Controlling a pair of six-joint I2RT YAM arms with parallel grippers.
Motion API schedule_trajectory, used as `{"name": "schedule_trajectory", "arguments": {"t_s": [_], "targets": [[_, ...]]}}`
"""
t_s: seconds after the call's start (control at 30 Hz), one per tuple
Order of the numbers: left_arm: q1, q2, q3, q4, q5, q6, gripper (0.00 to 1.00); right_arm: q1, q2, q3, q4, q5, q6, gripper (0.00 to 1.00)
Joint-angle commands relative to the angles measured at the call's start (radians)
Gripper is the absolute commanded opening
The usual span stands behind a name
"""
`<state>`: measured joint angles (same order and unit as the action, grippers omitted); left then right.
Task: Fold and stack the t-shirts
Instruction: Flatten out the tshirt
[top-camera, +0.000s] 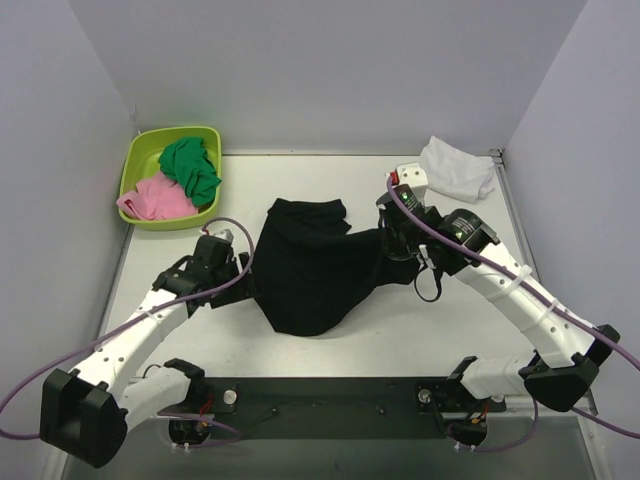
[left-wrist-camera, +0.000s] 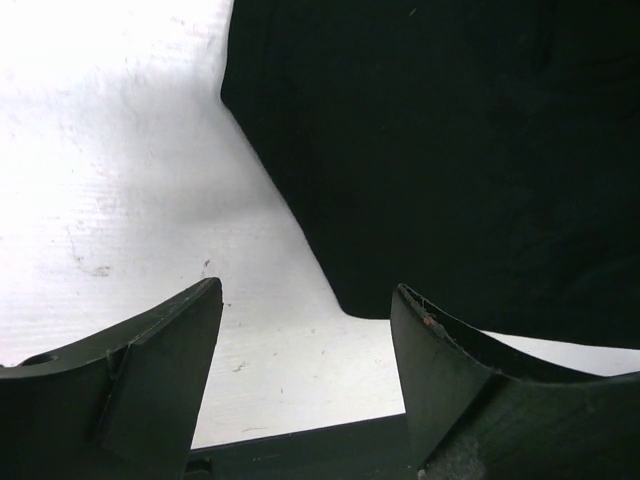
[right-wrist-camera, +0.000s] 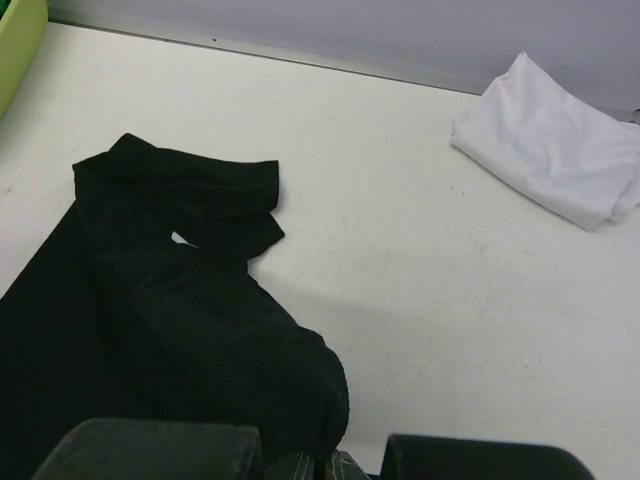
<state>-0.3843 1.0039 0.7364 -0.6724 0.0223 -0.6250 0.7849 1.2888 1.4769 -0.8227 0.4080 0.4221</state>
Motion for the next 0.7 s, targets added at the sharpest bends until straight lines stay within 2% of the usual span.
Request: {"name": "schedule_trajectory", "arguments": {"t_s": [0.0,0.3,0.67], "targets": [[-0.039,0.058,-0.029,0.065,-0.054,-0.062,0.77,-0.007,0.010,0.042,-0.027,0.023,0.010,0.00],[-0.065,0.168,-0.086,0.164,-0.125,-0.122,0.75,-0.006,-0.023,0.013,-0.024,0.018,0.003,0.00],[-0.107,0.317,-0.060,0.273,-0.153,-0.160,0.74,-0.007,-0.082,-0.056,-0.013,0.022,-0.009,0.00]]}}
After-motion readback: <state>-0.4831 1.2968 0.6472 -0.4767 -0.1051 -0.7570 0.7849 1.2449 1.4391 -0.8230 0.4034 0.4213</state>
